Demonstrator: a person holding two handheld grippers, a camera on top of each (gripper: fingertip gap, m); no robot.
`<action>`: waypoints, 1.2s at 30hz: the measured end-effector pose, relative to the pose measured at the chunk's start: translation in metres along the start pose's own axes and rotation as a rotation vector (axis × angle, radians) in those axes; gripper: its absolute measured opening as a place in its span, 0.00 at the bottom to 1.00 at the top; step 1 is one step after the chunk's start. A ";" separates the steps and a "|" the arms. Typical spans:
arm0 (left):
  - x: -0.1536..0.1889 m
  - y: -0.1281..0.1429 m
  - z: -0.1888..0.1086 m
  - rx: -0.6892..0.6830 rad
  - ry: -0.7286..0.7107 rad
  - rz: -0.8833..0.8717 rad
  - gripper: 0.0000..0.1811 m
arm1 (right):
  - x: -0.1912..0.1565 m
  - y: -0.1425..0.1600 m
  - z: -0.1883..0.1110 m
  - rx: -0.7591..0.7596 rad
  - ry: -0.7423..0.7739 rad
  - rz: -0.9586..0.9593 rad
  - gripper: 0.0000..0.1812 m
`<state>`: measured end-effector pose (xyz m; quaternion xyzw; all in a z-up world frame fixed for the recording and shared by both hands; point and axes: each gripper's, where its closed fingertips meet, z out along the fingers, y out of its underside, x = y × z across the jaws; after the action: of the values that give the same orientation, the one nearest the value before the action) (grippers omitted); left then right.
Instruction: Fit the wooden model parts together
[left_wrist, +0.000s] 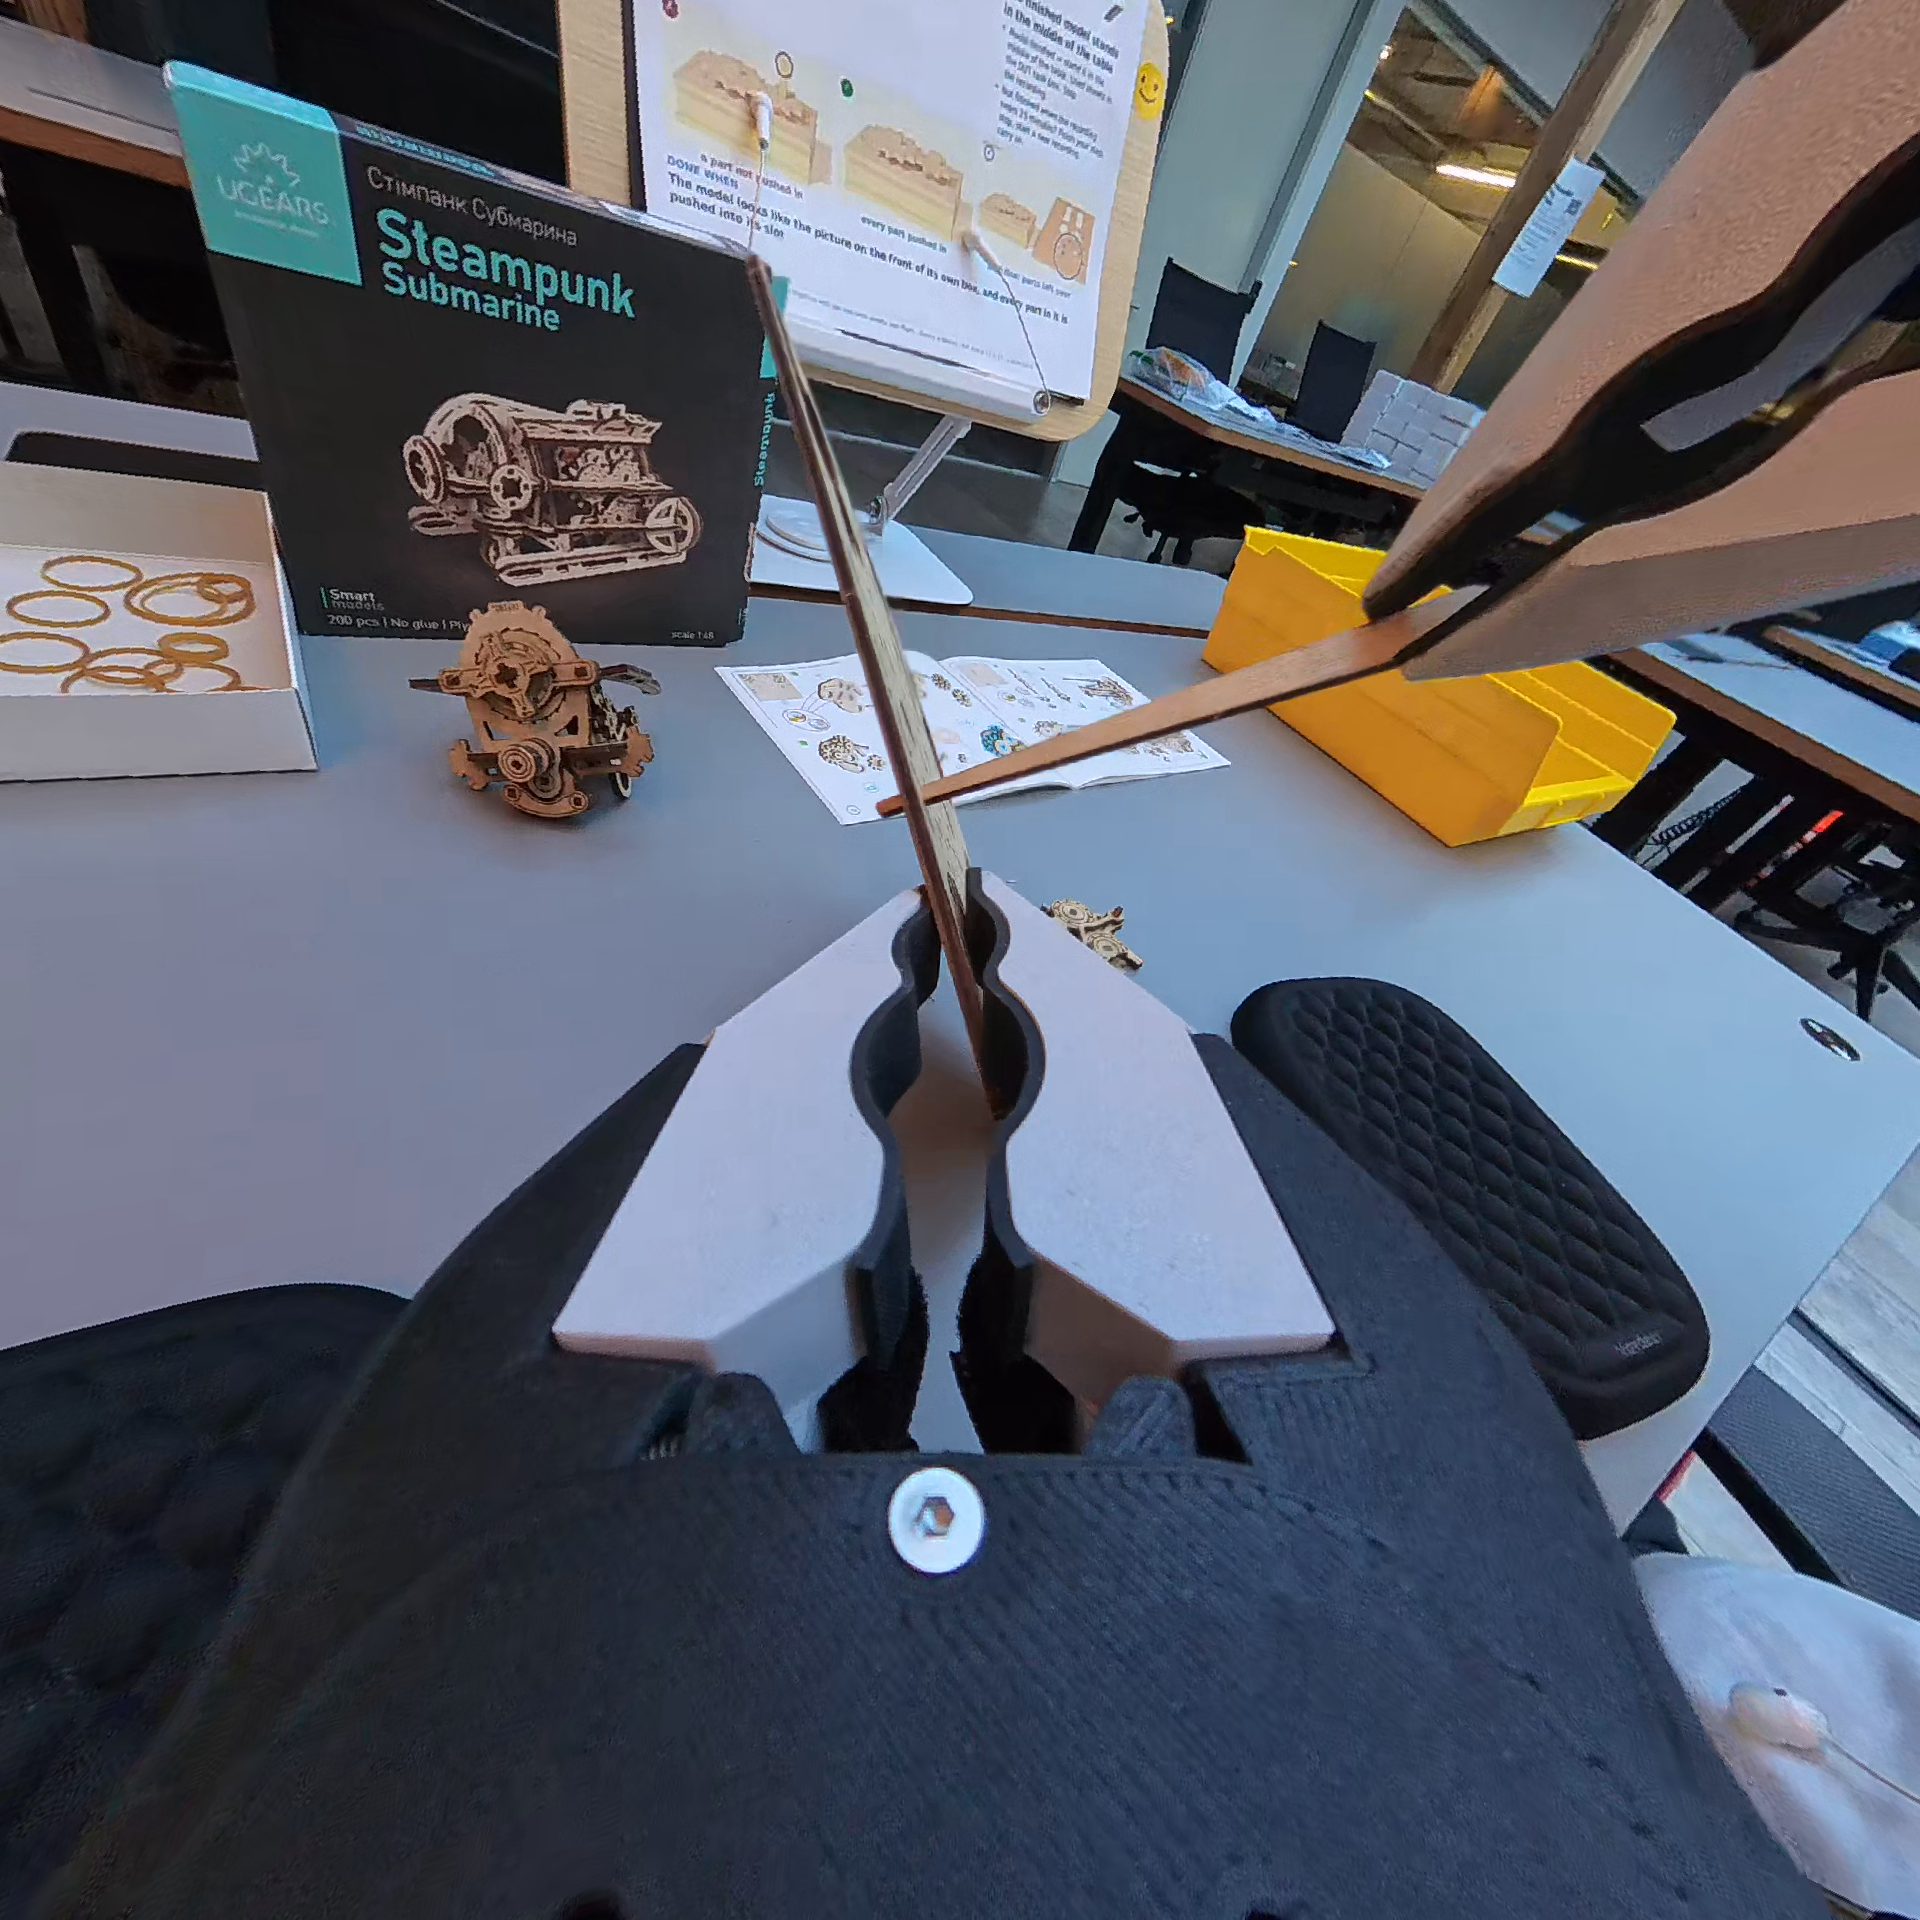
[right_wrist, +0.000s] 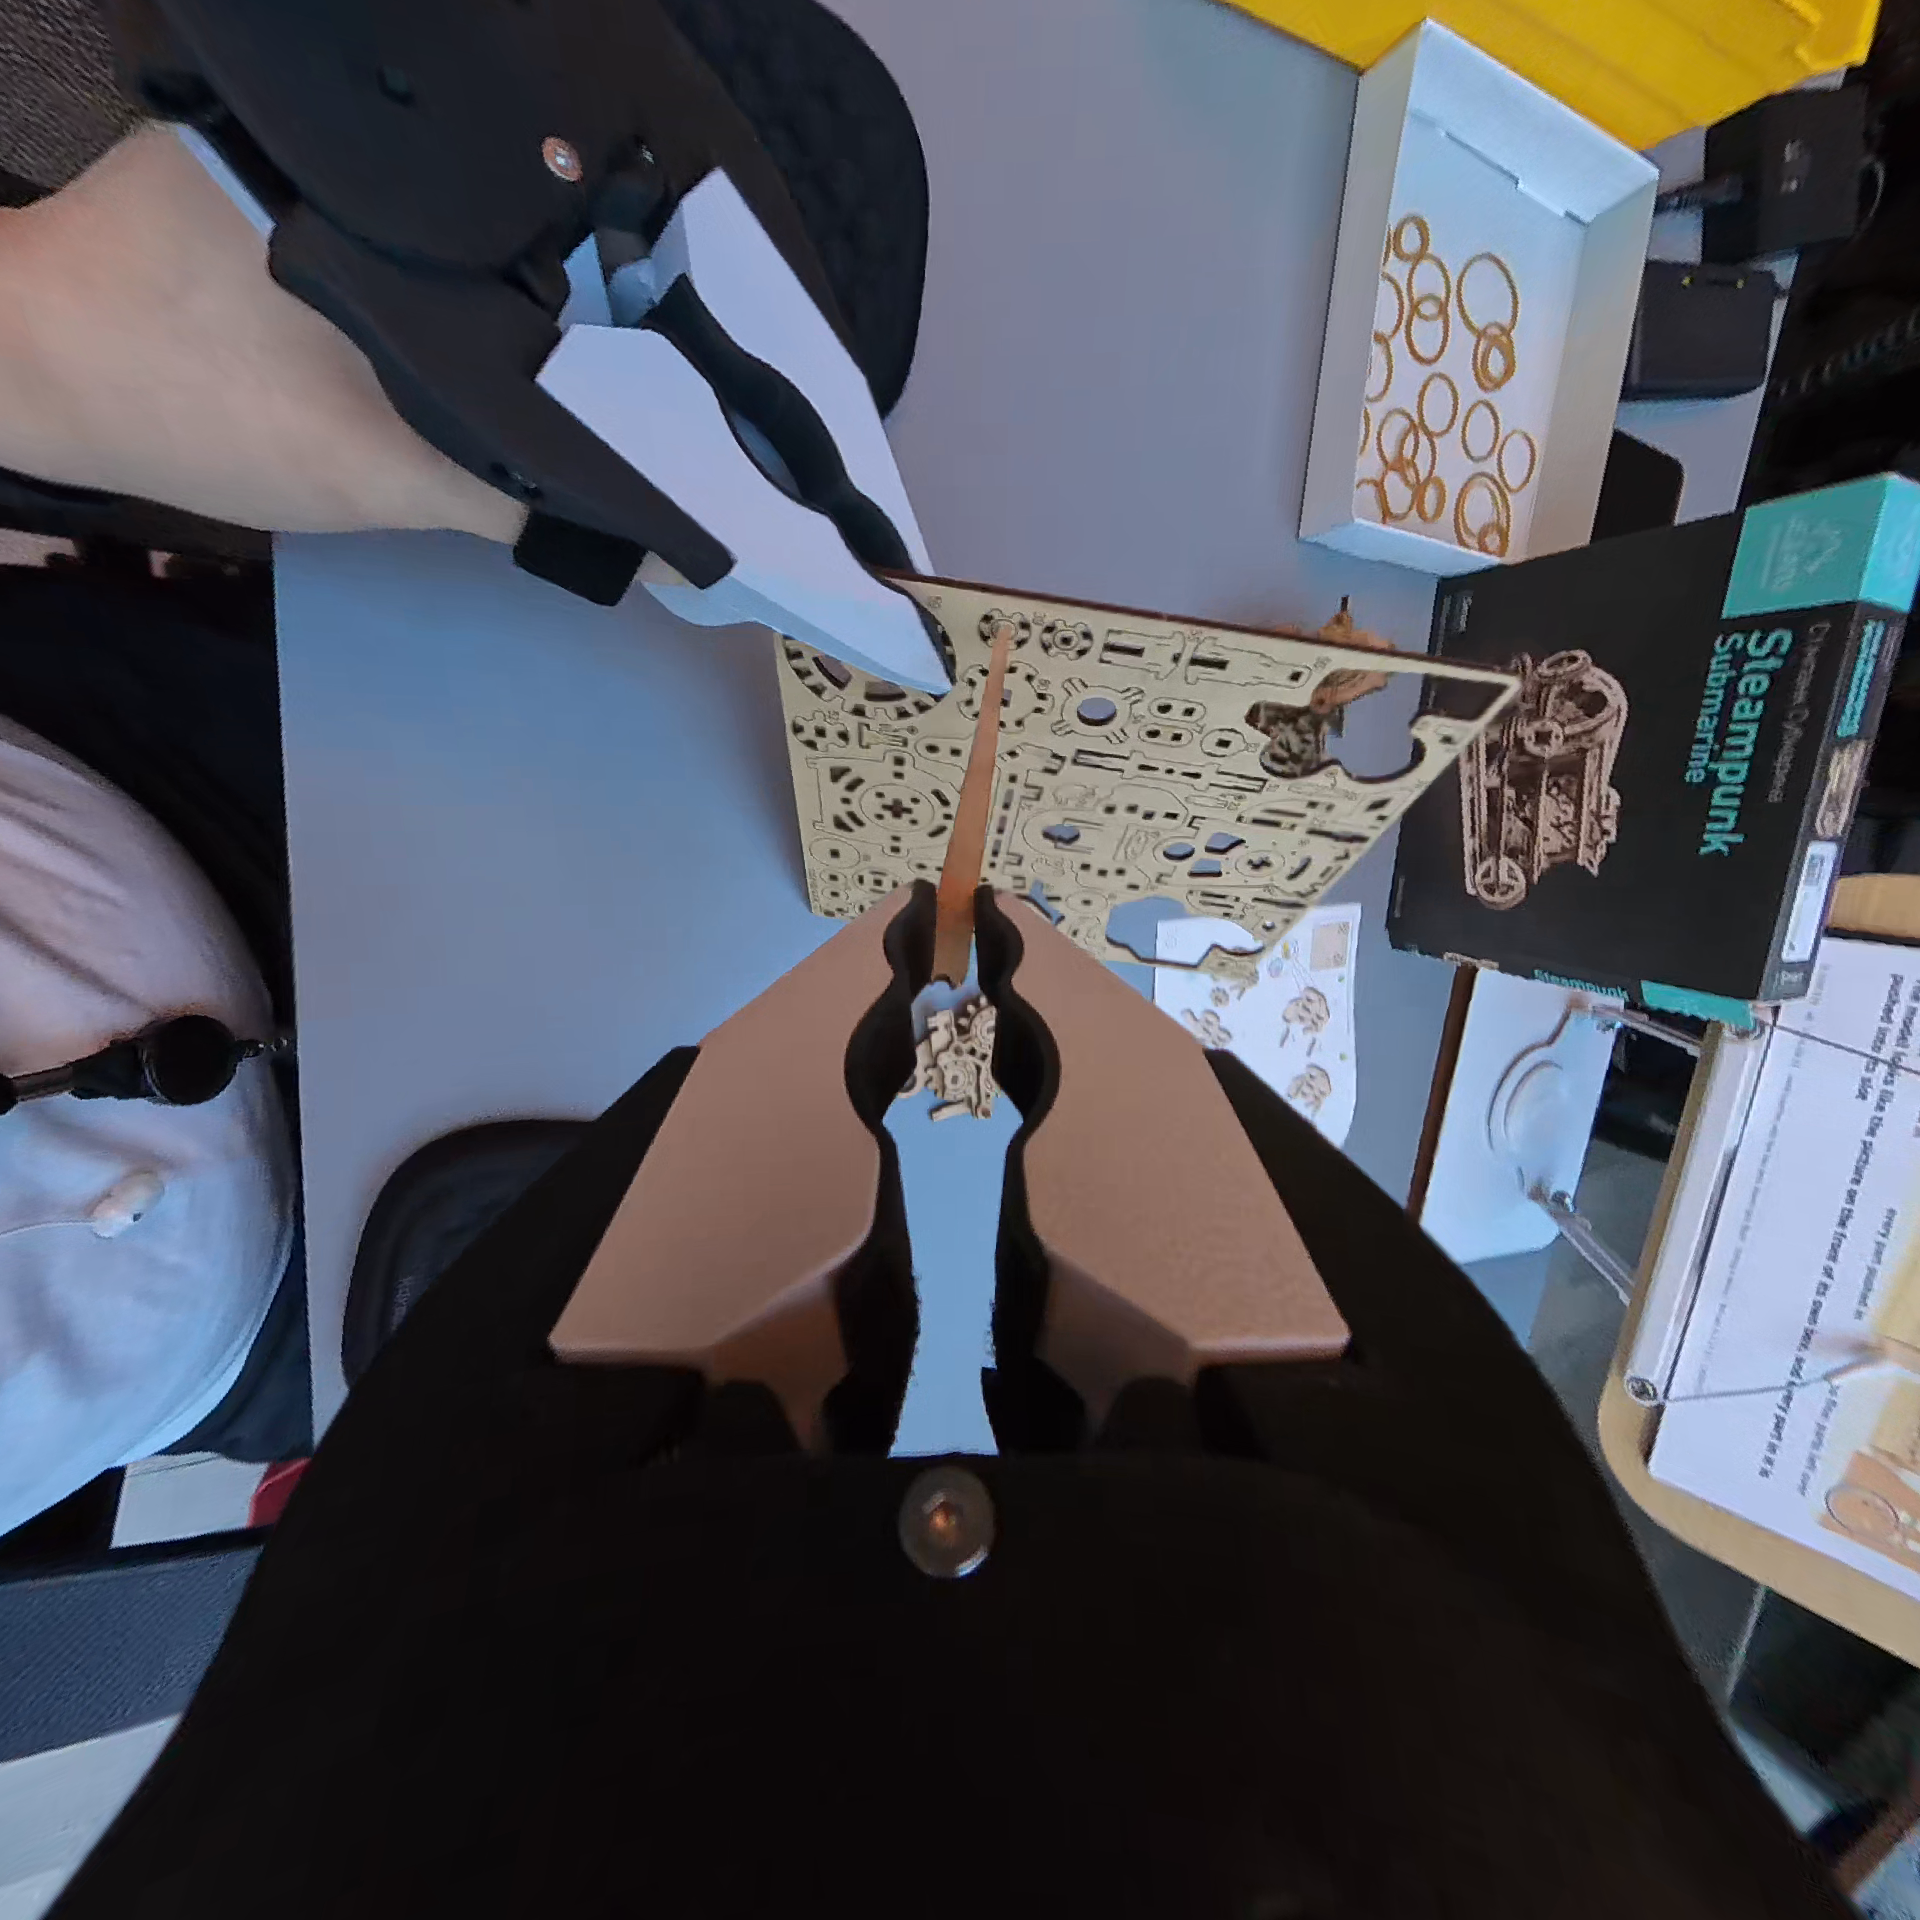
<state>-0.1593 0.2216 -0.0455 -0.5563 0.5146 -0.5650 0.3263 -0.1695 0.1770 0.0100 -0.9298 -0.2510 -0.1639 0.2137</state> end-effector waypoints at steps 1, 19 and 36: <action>0.000 0.000 -0.001 0.004 0.001 0.003 0.01 | -0.003 -0.003 0.000 0.046 -0.010 -0.007 0.03; -0.003 0.010 0.006 0.034 0.105 -0.201 0.00 | -0.004 -0.016 0.004 1.106 0.125 0.136 0.21; -0.012 0.031 0.015 0.054 0.179 -0.316 0.01 | 0.008 -0.018 0.040 1.100 0.117 0.215 0.03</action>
<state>-0.1491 0.2213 -0.0809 -0.5689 0.4325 -0.6699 0.2013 -0.1651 0.2136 -0.0153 -0.6912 -0.1909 -0.0376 0.6959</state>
